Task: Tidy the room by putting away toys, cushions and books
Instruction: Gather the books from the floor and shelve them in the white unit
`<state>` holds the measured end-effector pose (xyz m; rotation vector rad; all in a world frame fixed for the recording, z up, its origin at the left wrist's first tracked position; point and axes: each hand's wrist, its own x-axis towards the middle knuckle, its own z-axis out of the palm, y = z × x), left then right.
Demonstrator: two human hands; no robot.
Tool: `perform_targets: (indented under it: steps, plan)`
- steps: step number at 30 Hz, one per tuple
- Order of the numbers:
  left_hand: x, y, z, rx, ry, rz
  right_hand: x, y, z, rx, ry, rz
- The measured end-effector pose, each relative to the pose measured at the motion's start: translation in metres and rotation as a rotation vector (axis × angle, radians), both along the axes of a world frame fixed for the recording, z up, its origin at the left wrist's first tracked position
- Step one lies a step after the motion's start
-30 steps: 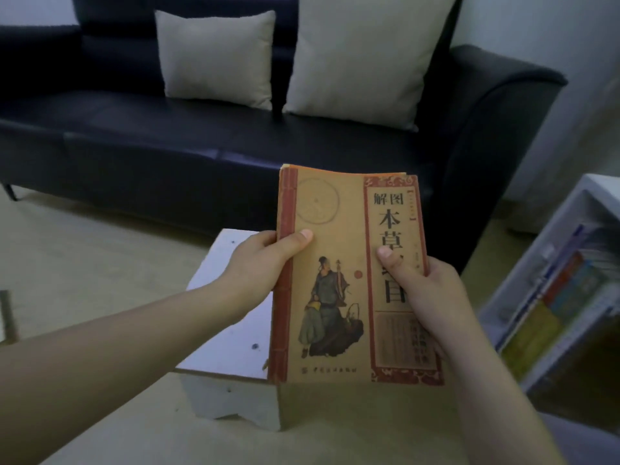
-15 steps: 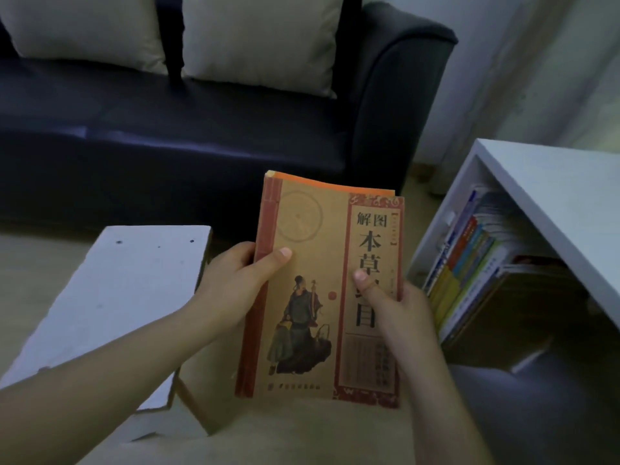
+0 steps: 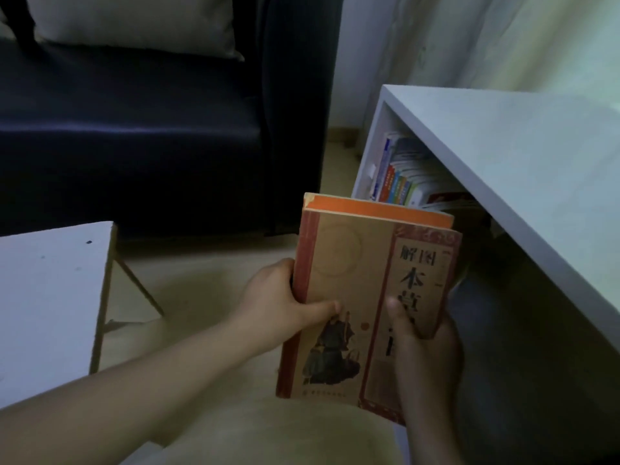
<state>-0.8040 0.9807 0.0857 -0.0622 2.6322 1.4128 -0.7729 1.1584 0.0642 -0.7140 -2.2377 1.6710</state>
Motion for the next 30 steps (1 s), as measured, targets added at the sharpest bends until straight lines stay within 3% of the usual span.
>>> perform_targets:
  steps: [9, 16, 23, 30]
  plan:
    - [-0.025, 0.051, -0.018, -0.006, 0.069, -0.164, 0.006, 0.034, -0.017, 0.052, 0.099, -0.198]
    - [-0.04, 0.051, -0.018, -0.092, 0.002, -0.372, 0.003, 0.042, -0.039, -0.044, 0.14, -0.263]
    - [-0.032, 0.046, -0.036, 0.077, -0.064, -0.296, 0.005, 0.041, -0.06, -0.056, 0.109, -0.29]
    - [-0.039, 0.059, -0.041, 0.169, -0.021, -0.336, -0.002, 0.048, -0.058, -0.115, 0.237, -0.35]
